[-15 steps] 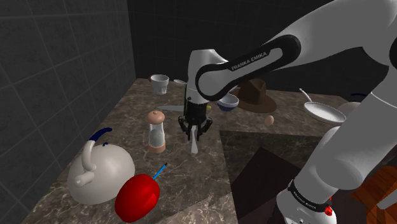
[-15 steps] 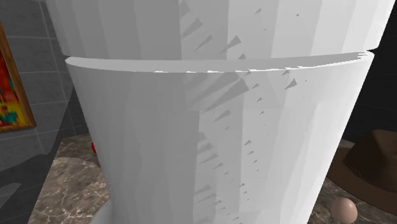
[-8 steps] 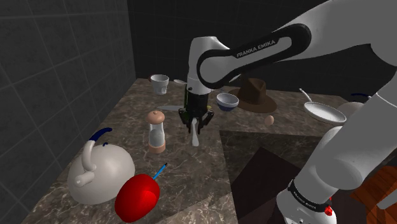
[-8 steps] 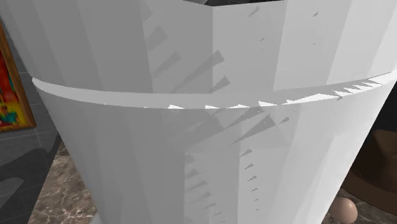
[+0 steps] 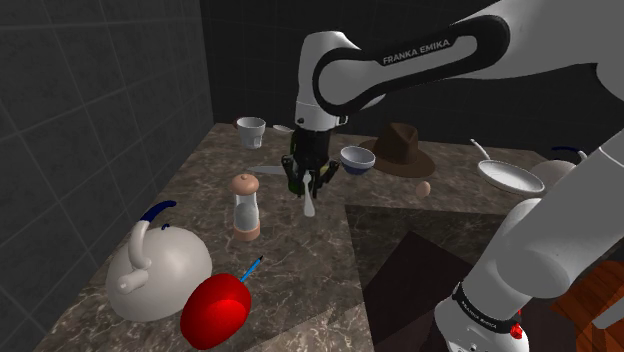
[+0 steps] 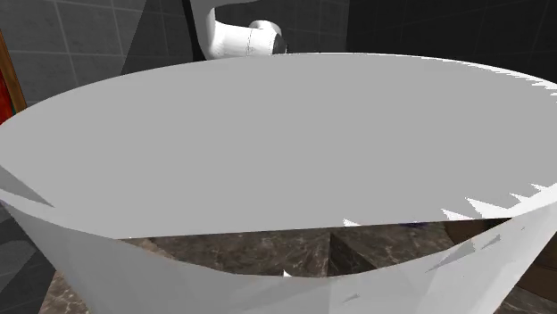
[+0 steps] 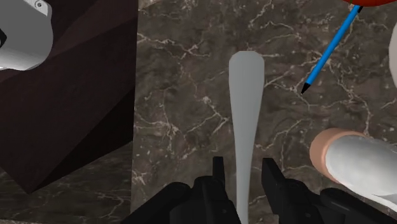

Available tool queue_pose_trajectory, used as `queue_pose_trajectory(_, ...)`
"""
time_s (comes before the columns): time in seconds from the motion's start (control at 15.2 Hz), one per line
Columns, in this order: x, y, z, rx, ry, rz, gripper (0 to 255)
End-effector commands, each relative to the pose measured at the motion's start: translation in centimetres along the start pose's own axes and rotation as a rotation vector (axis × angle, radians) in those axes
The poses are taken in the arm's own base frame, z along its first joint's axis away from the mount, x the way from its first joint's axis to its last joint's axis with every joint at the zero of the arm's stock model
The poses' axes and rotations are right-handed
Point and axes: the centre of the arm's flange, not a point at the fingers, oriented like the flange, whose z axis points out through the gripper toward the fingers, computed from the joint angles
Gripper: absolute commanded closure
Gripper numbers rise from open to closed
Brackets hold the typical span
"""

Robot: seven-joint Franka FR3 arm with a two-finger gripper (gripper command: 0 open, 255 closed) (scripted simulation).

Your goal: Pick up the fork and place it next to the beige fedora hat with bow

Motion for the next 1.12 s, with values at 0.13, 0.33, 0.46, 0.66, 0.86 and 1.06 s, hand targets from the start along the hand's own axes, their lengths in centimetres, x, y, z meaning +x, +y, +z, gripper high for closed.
queue_pose_trajectory(0.13, -0.3, -0.1, -2.2, 0.000, 0.000, 0.000, 255)
queue_pose_trajectory(0.33, -0.5, -0.1, -3.8, 0.000, 0.000, 0.000, 255)
queue_pose_trajectory(0.46, -0.7, -0.2, -4.8, 0.000, 0.000, 0.000, 255)
queue_pose_trajectory(0.66, -0.9, -0.2, -6.4, 0.000, 0.000, 0.000, 255)
queue_pose_trajectory(0.86, -1.1, -0.2, -7.8, 0.000, 0.000, 0.000, 255)
queue_pose_trajectory(1.06, 0.6, 3.3, -8.2, 0.000, 0.000, 0.000, 255)
